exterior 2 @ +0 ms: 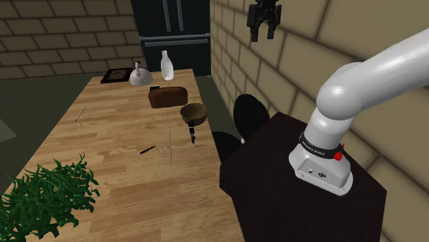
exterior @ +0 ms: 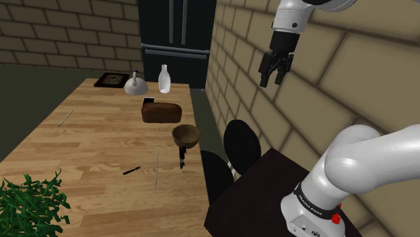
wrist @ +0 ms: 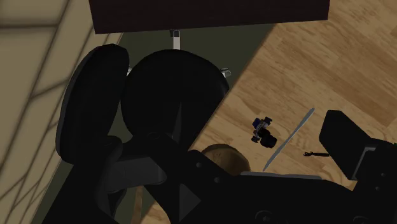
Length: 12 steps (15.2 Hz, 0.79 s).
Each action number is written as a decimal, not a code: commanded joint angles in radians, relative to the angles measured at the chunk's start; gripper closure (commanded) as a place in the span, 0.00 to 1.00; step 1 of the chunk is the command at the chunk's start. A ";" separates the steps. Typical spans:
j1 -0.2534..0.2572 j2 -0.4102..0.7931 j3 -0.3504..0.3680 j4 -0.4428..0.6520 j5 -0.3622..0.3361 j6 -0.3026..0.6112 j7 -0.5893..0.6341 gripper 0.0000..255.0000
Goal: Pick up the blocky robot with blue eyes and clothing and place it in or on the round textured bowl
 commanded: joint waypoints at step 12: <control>0.038 0.260 0.060 -0.120 0.045 0.387 0.056 0.00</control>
